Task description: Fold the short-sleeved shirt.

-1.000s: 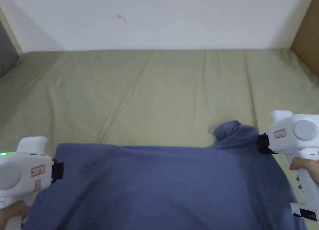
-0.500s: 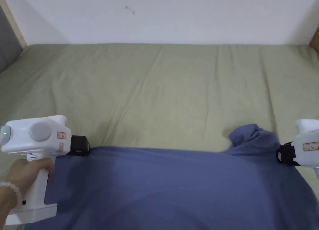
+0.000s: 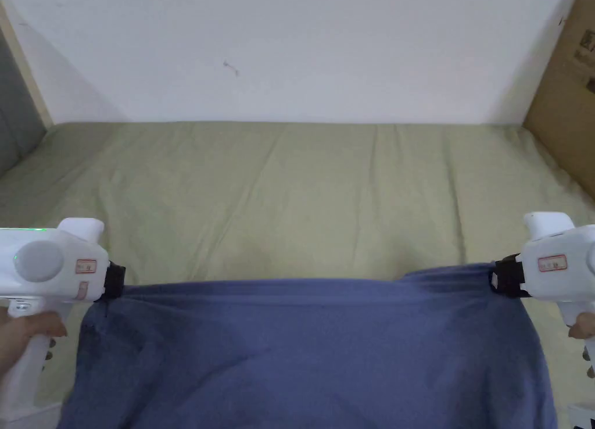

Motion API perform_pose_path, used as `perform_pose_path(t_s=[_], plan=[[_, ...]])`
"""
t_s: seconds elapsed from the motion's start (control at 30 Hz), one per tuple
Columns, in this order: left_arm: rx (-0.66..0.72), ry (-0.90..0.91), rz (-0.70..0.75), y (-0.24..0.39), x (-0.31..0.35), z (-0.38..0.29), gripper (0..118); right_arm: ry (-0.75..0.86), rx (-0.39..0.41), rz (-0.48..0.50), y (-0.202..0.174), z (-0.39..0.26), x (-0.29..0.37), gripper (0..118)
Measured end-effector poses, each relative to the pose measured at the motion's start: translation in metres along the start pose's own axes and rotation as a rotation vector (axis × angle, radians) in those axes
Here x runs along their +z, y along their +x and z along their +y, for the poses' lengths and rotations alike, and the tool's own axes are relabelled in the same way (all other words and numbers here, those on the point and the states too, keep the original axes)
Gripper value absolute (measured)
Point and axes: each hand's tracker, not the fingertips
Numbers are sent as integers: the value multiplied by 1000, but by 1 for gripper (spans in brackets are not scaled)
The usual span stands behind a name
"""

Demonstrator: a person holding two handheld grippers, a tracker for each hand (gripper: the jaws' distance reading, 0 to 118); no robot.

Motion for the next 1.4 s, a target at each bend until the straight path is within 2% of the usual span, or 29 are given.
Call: perform_pose_path(t_s=[0.2, 0.37, 0.57, 0.7, 0.73, 0.77, 0.83, 0.87, 0.97, 1.07, 1.1, 1.13, 1.17, 1.2, 1.3, 1.33, 1.4], plan=[[-10, 46, -21, -10, 78, -54, 2, 41, 31, 9, -11, -55, 77, 2], [-25, 25, -19, -11, 110, -121, 2, -15, 46, 27, -18, -132, 113, 2], [31, -71, -26, -14, 102, -200, 2, -171, -27, 27, -6, -226, 94, 2], [12, -107, -3, -20, 84, -223, 5, -208, -30, 17, -7, -258, 74, 2], [20, -98, 3, -21, 83, -225, 12, -203, -39, 8, -8, -261, 72, 5], [28, -91, 11, -22, 83, -227, 35, -188, -57, 4, -8, -261, 73, 21], [51, -113, 67, -27, 82, -223, 89, -178, -80, 14, -11, -257, 79, 41], [53, -119, 72, -29, 82, -222, 100, -170, -80, 11, -12, -255, 82, 51], [75, -54, 52, -31, 100, -220, 98, -116, -29, -38, -20, -245, 97, 55], [102, 9, 21, -25, 121, -215, 94, -37, -34, -26, -26, -229, 114, 54], [109, 23, 7, -24, 127, -212, 85, 5, -49, -15, -30, -223, 123, 54], [111, 35, -4, -19, 135, -210, 66, 48, -59, 3, -33, -217, 129, 51], [104, 59, -22, -15, 143, -208, 30, 90, -63, 11, -36, -213, 135, 29], [89, 75, -30, -11, 149, -206, 3, 124, -56, 16, -41, -207, 140, 2], [16, 105, 20, 6, 162, -206, 0, 266, -41, -35, -64, -197, 156, 0], [6, 113, 21, 10, 165, -208, 0, 290, -17, -27, -73, -195, 159, 0], [14, 114, -7, 12, 167, -212, 0, 374, -17, -71, -90, -195, 162, 0]])
